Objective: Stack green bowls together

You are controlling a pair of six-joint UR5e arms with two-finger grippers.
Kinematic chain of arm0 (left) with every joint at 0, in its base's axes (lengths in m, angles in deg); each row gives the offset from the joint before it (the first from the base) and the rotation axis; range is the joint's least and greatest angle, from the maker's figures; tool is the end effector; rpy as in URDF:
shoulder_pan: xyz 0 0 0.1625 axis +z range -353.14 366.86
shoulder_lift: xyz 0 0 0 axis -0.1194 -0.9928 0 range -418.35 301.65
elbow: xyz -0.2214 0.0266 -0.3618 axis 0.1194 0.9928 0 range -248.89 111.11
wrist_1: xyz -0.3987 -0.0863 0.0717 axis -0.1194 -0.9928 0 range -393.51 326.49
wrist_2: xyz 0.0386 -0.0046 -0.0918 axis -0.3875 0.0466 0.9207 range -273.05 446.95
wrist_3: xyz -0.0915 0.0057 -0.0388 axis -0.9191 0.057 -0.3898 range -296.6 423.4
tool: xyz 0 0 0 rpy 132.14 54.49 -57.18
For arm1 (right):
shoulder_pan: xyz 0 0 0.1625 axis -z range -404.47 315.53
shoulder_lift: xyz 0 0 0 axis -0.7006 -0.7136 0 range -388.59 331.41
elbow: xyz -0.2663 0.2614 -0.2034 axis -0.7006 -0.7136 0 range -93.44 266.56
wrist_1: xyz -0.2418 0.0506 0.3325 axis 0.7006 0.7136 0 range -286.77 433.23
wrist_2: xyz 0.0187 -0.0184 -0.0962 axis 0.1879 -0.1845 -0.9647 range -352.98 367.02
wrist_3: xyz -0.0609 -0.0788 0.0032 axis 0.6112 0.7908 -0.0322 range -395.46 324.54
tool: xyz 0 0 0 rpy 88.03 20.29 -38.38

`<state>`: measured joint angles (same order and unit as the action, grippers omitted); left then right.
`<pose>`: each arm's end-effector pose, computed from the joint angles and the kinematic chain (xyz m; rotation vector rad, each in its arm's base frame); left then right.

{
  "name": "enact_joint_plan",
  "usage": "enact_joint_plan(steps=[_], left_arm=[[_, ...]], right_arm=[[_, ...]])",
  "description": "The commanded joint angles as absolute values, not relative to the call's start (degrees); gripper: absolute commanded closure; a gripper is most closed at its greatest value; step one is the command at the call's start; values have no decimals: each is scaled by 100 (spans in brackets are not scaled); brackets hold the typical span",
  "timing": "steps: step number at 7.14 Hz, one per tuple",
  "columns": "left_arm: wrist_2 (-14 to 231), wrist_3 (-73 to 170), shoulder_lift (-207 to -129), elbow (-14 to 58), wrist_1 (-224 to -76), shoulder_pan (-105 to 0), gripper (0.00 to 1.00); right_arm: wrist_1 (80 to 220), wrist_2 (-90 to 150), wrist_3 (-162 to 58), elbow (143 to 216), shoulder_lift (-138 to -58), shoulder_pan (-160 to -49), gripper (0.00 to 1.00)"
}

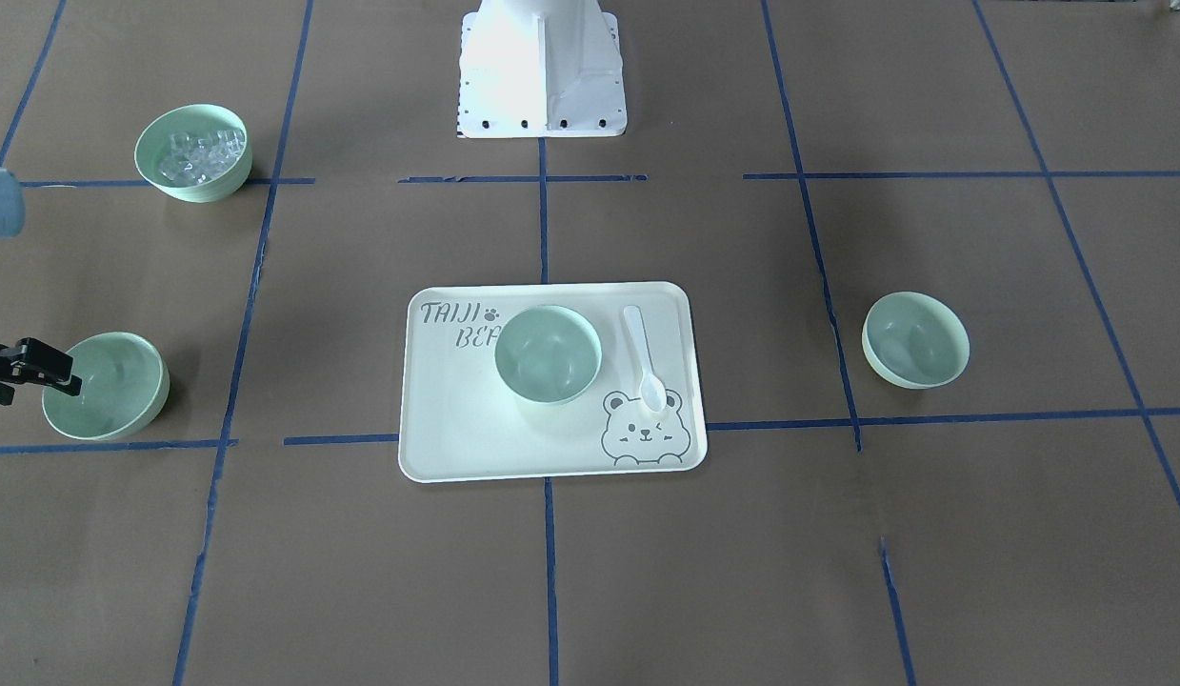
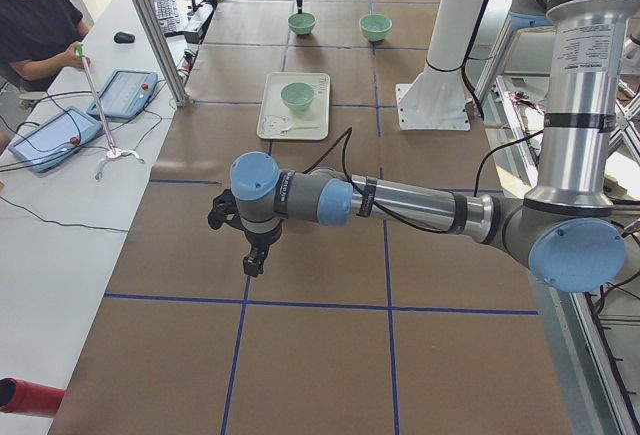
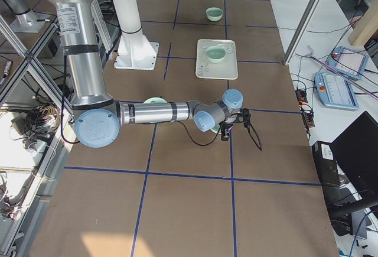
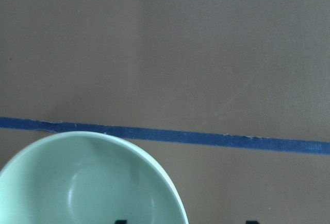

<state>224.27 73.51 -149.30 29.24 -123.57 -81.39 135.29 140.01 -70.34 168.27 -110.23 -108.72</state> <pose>-0.0447 -0.5050 0.5764 0.2106 0.8131 0.2605 -0.1915 -0.5475 0.6000 0.0309 -0.8683 -0.0343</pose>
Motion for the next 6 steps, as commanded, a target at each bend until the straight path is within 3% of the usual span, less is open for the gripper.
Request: enact_joint_plan(steps=[1, 2, 4, 6], left_arm=[[22433, 7351, -14932, 2937, -12360, -8138, 0], [22424, 7351, -14923, 2937, -12360, -8138, 0], [22424, 7351, -14932, 2929, -12360, -8138, 0], [22433, 7342, -14923, 3007, -12360, -8138, 0]], right_arm=[[13449, 13894, -7176, 16672, -11024, -10767, 72], [13458, 13903, -7202, 16663, -11024, -10758, 100], [13458, 14008, -7228, 16829, -10972, -10767, 100], [13607, 14499, -8300, 17686, -10728, -10758, 100]])
